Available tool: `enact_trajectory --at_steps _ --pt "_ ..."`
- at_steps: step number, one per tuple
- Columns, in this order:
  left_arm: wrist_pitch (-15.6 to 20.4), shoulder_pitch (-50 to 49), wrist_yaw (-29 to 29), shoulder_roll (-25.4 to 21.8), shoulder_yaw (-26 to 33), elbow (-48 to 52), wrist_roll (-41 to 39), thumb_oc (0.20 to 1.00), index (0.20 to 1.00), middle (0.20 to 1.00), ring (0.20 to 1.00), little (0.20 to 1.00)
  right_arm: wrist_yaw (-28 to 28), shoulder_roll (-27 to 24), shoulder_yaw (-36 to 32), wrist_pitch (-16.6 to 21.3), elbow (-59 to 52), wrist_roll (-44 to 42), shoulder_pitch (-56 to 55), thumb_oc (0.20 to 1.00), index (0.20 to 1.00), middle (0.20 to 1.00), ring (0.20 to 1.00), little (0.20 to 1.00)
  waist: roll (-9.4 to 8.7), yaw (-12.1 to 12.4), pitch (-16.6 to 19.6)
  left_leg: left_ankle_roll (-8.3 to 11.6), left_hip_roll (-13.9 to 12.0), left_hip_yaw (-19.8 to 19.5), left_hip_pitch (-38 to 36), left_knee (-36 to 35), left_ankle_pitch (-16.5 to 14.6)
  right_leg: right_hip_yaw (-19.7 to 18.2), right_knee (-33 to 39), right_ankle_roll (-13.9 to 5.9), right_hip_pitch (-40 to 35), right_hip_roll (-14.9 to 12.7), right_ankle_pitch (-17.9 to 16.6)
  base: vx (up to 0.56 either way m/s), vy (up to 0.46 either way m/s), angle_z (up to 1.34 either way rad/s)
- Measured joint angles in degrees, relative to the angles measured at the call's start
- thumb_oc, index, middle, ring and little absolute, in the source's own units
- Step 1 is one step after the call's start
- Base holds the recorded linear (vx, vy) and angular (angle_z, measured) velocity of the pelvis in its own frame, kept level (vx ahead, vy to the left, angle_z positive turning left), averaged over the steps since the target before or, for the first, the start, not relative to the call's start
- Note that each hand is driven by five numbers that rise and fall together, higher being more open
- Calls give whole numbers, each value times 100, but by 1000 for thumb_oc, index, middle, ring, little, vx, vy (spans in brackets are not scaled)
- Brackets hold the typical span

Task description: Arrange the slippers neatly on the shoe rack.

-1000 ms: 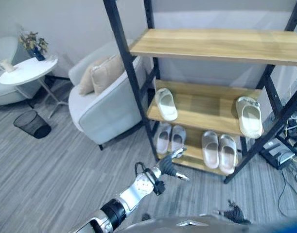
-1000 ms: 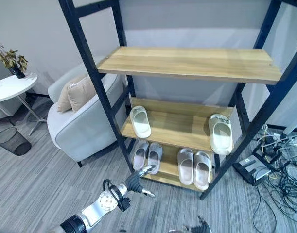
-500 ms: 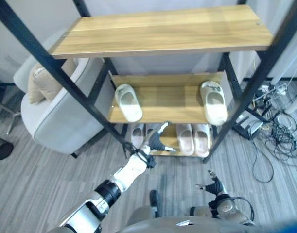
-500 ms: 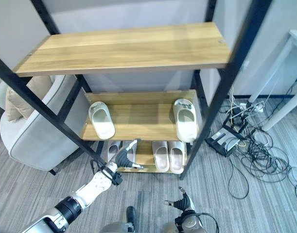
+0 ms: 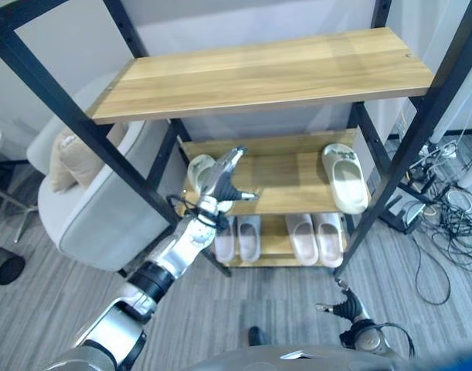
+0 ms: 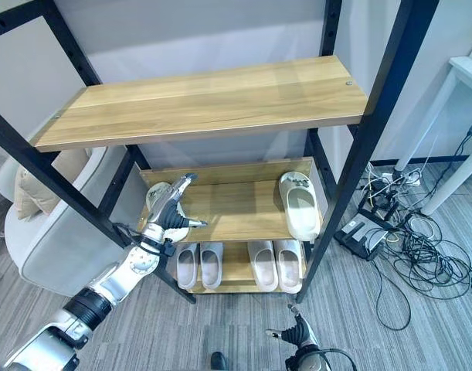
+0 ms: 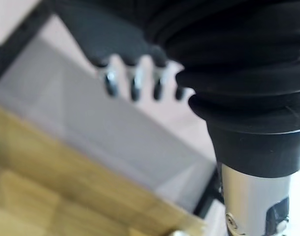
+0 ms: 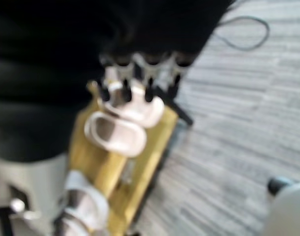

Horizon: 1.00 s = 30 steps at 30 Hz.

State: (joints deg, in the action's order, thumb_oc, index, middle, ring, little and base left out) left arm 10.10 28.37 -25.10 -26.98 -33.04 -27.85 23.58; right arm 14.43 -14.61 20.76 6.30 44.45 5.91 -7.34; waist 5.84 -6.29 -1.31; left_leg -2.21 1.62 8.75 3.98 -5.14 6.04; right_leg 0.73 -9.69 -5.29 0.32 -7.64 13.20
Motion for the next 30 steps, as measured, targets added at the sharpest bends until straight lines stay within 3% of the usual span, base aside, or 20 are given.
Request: enact_trajectory --at_steps 2,9,13,16,25,30 --pt "-114 167 -51 -95 -15 -154 159 1000 1000 1000 1000 1000 -15 6 3 9 -24 2 55 1000 1000 1000 1000 1000 42 -96 -17 2 5 25 104 0 8 -30 -25 -15 132 -7 -19 4 36 -13" --pt "-512 568 -291 -337 25 -624 678 1000 1000 1000 1000 1000 35 -35 -26 101 -85 45 126 1000 1000 1000 1000 1000 34 -40 -287 1 -22 145 237 7 8 -161 -40 -23 332 16 -35 10 11 -10" --pt "-743 577 -499 -369 147 -835 886 1000 1000 1000 1000 1000 148 62 -88 195 161 85 258 1000 1000 1000 1000 1000 -131 -39 -452 1 -30 171 313 16 8 -193 -29 -24 417 18 -36 4 13 -4" --pt "-781 578 -511 -615 225 -815 939 1000 1000 1000 1000 1000 163 56 -96 200 146 111 297 1000 1000 1000 1000 1000 -161 -41 -579 1 -29 182 316 13 8 -264 -14 -55 433 14 -68 15 26 -12" --pt "-1004 638 -653 -773 422 -1080 1143 1000 1000 1000 1000 1000 158 1 -16 210 143 110 315 1000 1000 1000 1000 1000 -160 88 -628 20 -54 173 486 26 -5 -278 177 -56 527 39 -199 3 2 -1" --pt "-1148 997 -657 -737 426 -1818 1073 1000 1000 1000 1000 1000 163 50 28 206 273 96 414 1000 1000 1000 1000 1000 -331 87 -735 19 -70 171 589 37 -5 -269 388 -63 519 53 -325 0 0 0"
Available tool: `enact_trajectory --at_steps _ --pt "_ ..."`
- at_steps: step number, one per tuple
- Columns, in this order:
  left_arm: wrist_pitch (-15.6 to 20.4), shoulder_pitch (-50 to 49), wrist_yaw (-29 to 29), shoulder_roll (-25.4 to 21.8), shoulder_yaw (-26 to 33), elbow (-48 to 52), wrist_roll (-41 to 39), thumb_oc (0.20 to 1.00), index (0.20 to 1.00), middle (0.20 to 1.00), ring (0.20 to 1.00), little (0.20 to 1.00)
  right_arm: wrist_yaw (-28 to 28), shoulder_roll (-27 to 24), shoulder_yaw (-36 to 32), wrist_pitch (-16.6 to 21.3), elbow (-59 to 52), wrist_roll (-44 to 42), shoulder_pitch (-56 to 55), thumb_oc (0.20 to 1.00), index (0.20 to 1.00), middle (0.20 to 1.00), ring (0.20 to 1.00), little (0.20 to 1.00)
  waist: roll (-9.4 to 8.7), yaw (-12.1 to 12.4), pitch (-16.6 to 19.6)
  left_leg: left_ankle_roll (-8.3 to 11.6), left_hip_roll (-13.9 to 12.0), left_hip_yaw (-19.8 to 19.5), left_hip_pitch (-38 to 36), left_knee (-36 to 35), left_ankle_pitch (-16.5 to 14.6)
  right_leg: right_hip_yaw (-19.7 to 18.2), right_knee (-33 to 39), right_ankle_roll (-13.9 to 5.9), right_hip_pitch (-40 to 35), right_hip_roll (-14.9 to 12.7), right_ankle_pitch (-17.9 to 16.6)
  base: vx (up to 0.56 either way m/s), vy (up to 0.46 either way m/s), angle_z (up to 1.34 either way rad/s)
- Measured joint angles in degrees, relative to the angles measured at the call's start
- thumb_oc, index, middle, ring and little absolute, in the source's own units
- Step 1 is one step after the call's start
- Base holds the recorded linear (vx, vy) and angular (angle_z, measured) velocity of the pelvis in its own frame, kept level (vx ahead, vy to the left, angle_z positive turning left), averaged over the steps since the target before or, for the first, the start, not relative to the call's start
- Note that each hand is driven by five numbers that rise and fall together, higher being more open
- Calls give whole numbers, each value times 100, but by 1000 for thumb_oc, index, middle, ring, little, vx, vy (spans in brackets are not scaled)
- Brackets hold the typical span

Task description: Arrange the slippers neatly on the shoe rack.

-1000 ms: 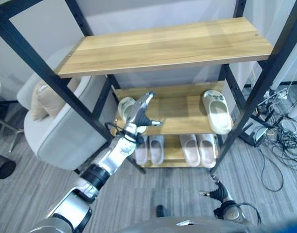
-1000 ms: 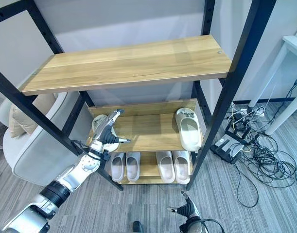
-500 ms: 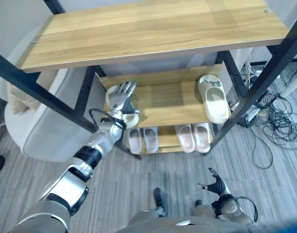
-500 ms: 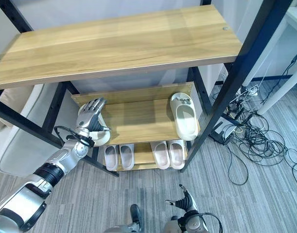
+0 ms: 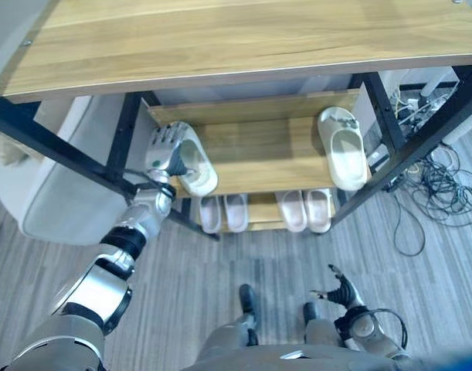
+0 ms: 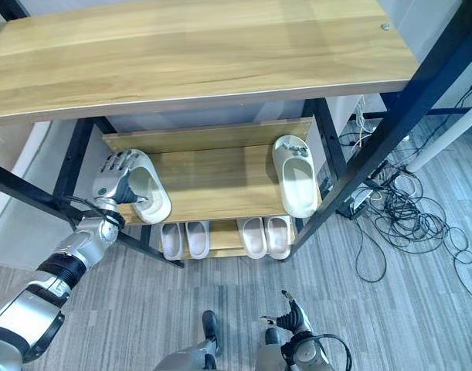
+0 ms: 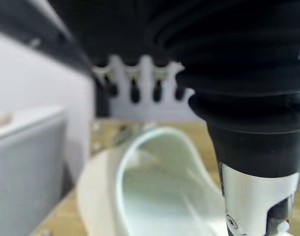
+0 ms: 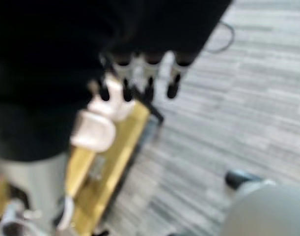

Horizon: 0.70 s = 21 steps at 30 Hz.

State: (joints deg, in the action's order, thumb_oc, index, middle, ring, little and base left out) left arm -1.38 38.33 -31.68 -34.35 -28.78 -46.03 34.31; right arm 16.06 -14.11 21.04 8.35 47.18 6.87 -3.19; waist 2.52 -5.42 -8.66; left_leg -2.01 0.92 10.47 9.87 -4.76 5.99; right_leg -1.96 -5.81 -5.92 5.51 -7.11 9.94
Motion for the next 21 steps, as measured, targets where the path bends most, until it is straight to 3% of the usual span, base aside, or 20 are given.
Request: enact_trajectory --at_steps 5,12,15,21 --pt "-64 273 -17 19 -24 -289 -140 1000 1000 1000 1000 1000 3 22 151 1 14 -98 97 1000 1000 1000 1000 1000 -152 -33 -80 0 -21 -9 123 79 0 17 149 -12 0 10 -105 7 2 -1" --pt "-232 1071 -314 23 -41 -1000 -511 1000 1000 1000 1000 1000 41 52 272 10 114 -217 234 1000 1000 1000 1000 1000 -214 -49 -82 -17 -67 -1 372 102 16 18 342 -46 163 50 -305 5 5 -2" --pt "-236 1479 -380 246 -50 -1698 -888 1000 1000 1000 1000 1000 49 66 501 11 181 -224 455 1000 1000 1000 1000 1000 -250 -94 -67 -20 -90 0 459 121 19 18 393 -37 220 66 -345 0 0 0" --pt "-226 1711 -400 227 -64 -1942 -1171 1000 1000 1000 1000 1000 86 61 492 27 322 -331 561 1000 1000 1000 1000 1000 -353 -159 -12 -23 -105 23 699 184 18 -13 387 -43 459 75 -396 2 7 -4"
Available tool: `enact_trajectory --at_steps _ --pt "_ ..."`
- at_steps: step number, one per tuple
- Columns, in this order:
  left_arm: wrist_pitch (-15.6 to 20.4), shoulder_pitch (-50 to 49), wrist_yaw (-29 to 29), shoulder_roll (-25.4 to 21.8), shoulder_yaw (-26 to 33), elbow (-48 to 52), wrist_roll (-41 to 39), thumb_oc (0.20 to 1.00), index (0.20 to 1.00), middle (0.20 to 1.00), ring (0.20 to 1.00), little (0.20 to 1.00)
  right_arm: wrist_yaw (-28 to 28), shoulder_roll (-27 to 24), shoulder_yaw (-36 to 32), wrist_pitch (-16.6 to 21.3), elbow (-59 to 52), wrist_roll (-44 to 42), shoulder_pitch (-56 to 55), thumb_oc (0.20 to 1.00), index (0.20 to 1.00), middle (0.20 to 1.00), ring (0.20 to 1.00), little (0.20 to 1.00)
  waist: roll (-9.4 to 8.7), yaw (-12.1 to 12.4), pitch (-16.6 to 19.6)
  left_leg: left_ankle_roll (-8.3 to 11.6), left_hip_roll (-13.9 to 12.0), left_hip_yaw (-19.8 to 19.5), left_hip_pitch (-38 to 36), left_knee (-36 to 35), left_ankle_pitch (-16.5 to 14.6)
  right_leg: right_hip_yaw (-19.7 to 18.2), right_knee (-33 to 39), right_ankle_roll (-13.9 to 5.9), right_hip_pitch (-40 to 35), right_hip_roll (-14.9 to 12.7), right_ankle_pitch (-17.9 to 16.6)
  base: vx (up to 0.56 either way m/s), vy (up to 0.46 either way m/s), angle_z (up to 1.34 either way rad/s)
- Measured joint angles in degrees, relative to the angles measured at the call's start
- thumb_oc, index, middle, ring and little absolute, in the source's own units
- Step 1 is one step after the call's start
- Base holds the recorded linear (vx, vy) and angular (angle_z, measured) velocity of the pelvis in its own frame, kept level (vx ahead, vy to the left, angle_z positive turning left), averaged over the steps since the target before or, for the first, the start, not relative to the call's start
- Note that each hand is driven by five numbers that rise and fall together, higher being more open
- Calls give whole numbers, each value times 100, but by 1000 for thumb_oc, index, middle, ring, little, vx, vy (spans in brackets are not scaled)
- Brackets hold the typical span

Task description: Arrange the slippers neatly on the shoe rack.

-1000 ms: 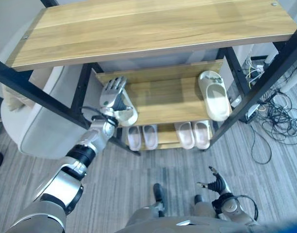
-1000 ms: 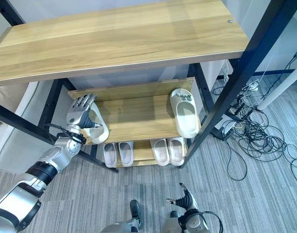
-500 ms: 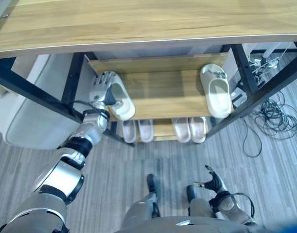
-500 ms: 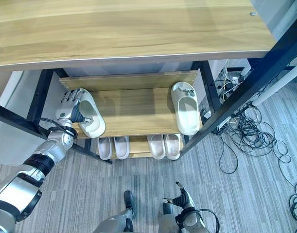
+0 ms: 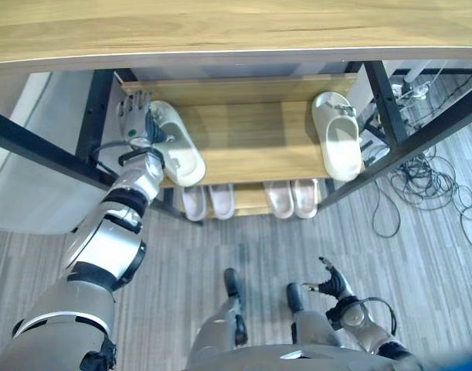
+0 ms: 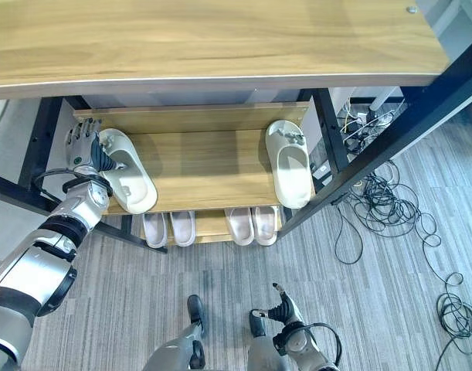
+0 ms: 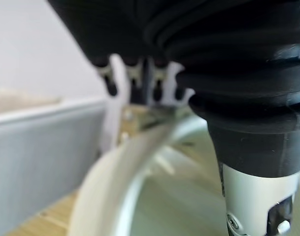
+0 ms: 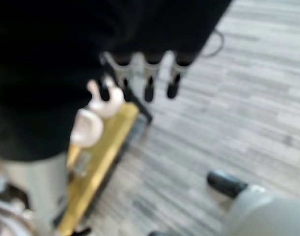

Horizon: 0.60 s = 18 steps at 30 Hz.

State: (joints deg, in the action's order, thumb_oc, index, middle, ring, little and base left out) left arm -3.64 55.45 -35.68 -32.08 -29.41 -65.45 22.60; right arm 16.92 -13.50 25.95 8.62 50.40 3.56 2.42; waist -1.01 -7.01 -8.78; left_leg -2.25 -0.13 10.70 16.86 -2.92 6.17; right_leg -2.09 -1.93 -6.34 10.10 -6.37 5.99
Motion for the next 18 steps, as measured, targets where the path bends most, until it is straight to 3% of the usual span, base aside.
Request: enact_trajectory --at_steps 1,2,5,16,18 --pt "-11 51 -6 3 -26 -39 -72 950 950 950 950 950 6 9 19 0 0 -5 5 1000 1000 1000 1000 1000 -7 2 0 0 0 0 26 12 0 -3 -8 -15 61 0 -11 0 0 0" --pt "-41 174 -10 28 -153 -275 -74 802 802 802 802 802 9 14 94 5 2 -6 43 1000 1000 1000 1000 1000 -10 15 0 -1 0 5 29 9 0 -4 -10 -18 55 0 -13 0 0 0" --pt "-87 181 -9 51 -151 -365 -78 206 206 206 206 206 9 14 134 33 13 -10 103 1000 1000 1000 1000 1000 -10 11 0 -1 -5 12 30 9 0 -10 -10 -17 53 2 -13 0 0 0" --pt "-108 141 -103 125 -147 -381 -182 200 200 200 200 200 34 29 155 62 68 -16 218 1000 1000 1000 1000 1000 -139 45 100 -3 -17 60 59 1 -2 -34 -13 -16 126 3 -14 12 3 -1" --pt "-129 8 -142 110 -156 206 -163 200 200 200 200 200 44 21 148 104 75 -16 160 1000 1000 1000 1000 1000 -132 77 102 -3 -18 57 73 7 -1 -28 -13 -16 133 2 -14 -9 -21 1"
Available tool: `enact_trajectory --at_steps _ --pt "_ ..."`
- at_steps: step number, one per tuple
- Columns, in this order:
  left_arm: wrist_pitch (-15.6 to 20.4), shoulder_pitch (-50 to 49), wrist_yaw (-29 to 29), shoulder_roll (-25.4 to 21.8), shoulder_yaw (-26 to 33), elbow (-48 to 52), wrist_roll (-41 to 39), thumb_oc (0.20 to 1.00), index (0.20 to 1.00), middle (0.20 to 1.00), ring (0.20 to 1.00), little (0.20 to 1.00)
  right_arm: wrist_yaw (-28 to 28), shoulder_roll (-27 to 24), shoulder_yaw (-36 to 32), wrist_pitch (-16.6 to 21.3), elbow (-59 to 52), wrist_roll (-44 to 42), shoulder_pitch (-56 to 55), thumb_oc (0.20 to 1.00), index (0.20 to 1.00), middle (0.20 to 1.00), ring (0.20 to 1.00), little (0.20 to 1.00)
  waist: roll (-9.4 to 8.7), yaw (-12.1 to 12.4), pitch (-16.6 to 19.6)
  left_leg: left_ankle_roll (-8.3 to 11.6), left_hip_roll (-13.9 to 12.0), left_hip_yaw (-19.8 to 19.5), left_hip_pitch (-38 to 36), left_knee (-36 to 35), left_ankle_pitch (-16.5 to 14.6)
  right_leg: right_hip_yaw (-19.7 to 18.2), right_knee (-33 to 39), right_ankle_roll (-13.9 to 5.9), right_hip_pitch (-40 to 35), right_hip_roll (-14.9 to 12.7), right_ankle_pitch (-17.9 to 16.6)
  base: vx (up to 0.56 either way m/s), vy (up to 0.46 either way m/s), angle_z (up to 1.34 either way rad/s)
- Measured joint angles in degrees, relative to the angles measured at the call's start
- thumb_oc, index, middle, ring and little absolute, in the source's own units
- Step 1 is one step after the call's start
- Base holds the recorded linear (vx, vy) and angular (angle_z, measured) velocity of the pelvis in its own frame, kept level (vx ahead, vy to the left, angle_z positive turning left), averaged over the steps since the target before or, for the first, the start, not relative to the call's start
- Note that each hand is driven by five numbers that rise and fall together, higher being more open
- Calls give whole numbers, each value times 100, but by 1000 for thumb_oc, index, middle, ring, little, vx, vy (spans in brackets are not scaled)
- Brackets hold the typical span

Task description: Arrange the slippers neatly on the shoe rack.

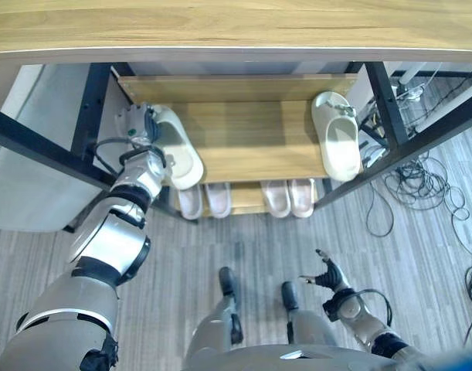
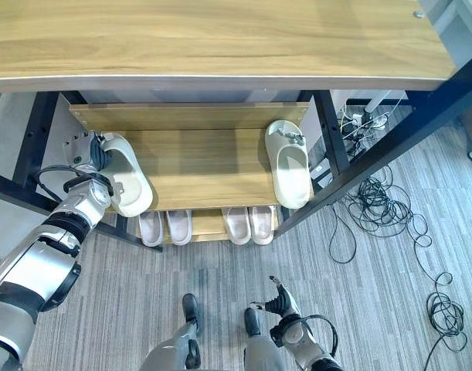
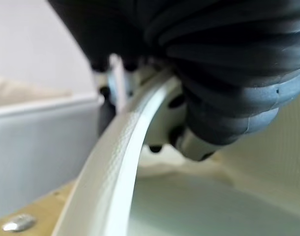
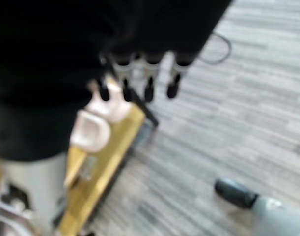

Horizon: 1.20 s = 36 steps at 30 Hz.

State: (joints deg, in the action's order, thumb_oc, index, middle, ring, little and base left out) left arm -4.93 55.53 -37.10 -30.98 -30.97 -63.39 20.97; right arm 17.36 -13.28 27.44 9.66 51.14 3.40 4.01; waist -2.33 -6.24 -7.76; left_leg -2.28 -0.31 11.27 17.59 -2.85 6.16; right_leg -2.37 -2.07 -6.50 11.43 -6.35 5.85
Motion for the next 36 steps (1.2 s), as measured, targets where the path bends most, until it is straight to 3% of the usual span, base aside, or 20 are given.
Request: enact_trajectory --at_steps 3,8,12,15,19,24,30,36 --pt "38 -530 -354 54 -2 1189 276 200 200 200 200 200 25 3 -24 30 -5 -2 -129 1000 1000 1000 1000 1000 8 81 -2 -1 2 -5 21 13 0 3 3 -1 -18 0 1 -8 -25 0" --pt "33 -1169 -435 294 -34 2134 791 200 200 200 200 200 41 3 -60 46 13 -3 -180 1000 1000 1000 1000 1000 56 92 -33 -1 1 -56 61 64 1 16 3 -1 -27 2 1 -5 -39 4" --pt "77 -1401 -477 515 -64 2694 1072 200 200 200 200 200 69 -6 -268 62 61 -2 -168 1000 1000 1000 1000 1000 198 112 -120 -1 0 -81 60 99 1 60 1 1 -25 1 1 -2 -20 5" --pt "52 -1388 -470 843 -109 2649 1280 200 200 200 200 200 80 -20 -278 41 288 -2 -159 1000 1000 1000 1000 1000 309 78 -186 0 9 -65 62 99 2 53 -33 5 10 -7 -3 20 -17 -5" --pt "53 -1151 -443 980 -213 2641 1285 200 200 200 200 200 92 -21 -303 33 279 -2 -168 1000 1000 1000 1000 1000 322 -44 -206 0 13 -54 100 96 2 27 -39 5 71 -11 -3 0 0 0" --pt "-76 309 -452 1186 -685 2052 1289 200 200 200 200 200 112 -52 -270 32 274 -3 -144 1000 1000 1000 1000 1000 332 -103 -226 -4 50 25 160 85 5 -79 -132 -1 239 -58 0 6 28 -12" --pt "-70 1700 -440 1437 -1077 1265 1102 200 200 200 200 200 117 -101 -186 39 279 -44 61 1000 1000 1000 1000 1000 465 -388 -303 -37 73 56 361 86 27 -173 -216 -26 483 -85 -10 -5 19 -6" --pt "-83 1765 -417 1525 -1069 1018 710 200 200 200 200 200 119 -128 -197 78 209 -122 84 1000 1000 1000 1000 1000 560 -388 -357 -37 80 73 372 82 27 -236 -325 -50 610 -98 6 16 8 -8"
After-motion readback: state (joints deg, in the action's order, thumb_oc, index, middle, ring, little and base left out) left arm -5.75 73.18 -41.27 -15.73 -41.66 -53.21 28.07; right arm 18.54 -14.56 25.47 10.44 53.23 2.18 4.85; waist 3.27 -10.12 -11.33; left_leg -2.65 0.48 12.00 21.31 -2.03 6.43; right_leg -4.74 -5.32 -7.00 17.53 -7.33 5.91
